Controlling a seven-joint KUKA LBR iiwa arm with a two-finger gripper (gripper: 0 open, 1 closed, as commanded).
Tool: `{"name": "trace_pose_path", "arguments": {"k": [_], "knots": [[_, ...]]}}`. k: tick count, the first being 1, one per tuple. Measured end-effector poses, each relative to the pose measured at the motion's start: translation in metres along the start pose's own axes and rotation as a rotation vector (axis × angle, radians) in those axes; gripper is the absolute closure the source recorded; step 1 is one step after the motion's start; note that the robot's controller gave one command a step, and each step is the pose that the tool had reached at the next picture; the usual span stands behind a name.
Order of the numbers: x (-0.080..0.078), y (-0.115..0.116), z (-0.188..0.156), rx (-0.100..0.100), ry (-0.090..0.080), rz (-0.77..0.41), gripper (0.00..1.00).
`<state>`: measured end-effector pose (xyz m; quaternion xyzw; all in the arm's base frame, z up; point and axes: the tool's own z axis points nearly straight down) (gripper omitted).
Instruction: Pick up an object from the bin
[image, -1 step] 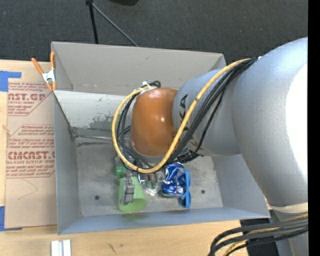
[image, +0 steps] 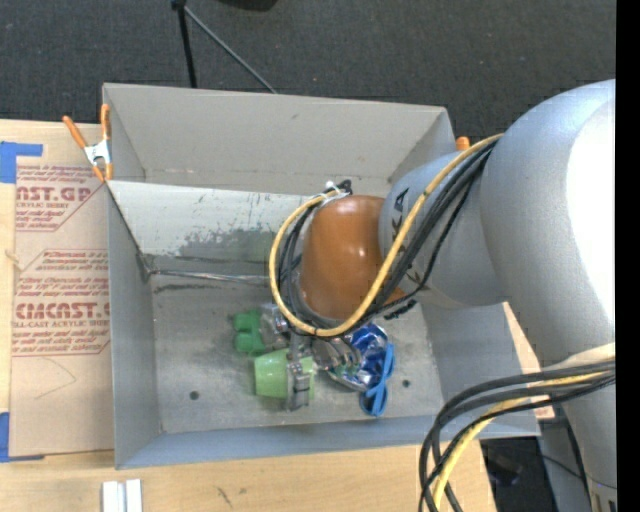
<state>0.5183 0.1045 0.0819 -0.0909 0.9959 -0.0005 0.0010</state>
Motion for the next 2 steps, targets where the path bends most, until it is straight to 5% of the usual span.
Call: {"name": "trace_pose_path", "arguments": {"k": [1, 2], "knots": [[-0.002, 0.002, -0.003, -0.003, -0.006, -0.001, 1.00], [-0.004, -0.019, -0.131, 0.000, -0.005, -0.673, 1.00]]}}
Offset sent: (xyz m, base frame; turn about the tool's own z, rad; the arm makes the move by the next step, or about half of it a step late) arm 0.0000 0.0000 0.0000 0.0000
